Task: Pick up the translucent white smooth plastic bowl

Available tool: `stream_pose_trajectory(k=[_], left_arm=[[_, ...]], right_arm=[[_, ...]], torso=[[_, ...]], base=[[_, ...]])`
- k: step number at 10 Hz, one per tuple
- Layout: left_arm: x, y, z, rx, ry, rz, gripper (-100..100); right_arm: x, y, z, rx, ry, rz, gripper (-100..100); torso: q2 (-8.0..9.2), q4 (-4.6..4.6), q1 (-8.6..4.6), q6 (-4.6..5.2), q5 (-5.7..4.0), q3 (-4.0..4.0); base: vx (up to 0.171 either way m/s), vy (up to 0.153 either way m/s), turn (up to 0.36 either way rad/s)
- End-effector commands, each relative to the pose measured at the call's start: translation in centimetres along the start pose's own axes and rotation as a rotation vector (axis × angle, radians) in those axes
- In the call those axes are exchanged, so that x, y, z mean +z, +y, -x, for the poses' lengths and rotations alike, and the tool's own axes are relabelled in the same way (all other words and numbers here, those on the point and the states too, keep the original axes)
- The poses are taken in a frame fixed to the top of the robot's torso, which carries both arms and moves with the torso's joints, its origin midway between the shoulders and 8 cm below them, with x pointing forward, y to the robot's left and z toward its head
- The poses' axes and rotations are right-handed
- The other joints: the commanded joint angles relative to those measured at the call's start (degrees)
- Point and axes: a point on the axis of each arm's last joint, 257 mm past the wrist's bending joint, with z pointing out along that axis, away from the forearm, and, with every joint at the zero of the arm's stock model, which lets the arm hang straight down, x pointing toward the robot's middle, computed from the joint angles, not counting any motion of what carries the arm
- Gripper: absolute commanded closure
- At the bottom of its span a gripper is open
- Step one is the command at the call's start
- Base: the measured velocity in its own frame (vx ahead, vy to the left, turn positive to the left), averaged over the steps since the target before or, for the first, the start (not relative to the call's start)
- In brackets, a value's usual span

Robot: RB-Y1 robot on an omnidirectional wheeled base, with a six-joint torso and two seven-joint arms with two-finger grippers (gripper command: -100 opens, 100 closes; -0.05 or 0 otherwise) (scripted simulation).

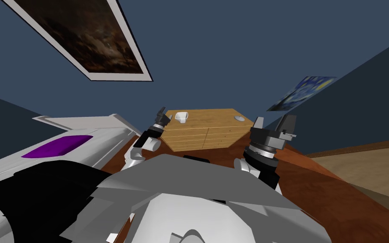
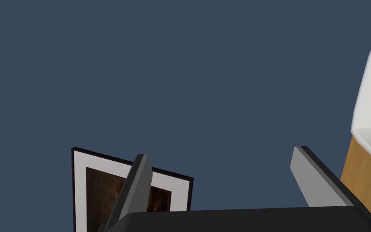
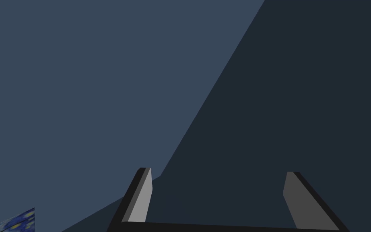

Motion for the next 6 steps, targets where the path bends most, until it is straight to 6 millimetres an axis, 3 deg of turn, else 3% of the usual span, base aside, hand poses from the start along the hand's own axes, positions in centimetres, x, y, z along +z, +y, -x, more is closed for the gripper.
stream_pose_trajectory(k=[1, 6], left_arm=[[0.5, 0.5, 0.4, -0.019, 0.005, 0.039, -100], [1.1, 2.6, 1.6, -0.041, -0.002, 0.15, -100]], right_arm=[[0.0, 0.0, 0.0, 0.0, 0.0, 0.0, 0], [0.0, 0.0, 0.0, 0.0, 0.0, 0.0, 0]], torso=[[0.0, 0.0, 0.0, 0.0, 0.0, 0.0], [-0.02, 0.0, -0.01, 0.0, 0.0, -0.01]], base=[[-0.019, -0.063, -0.036], [-0.002, -0.047, -0.023]])
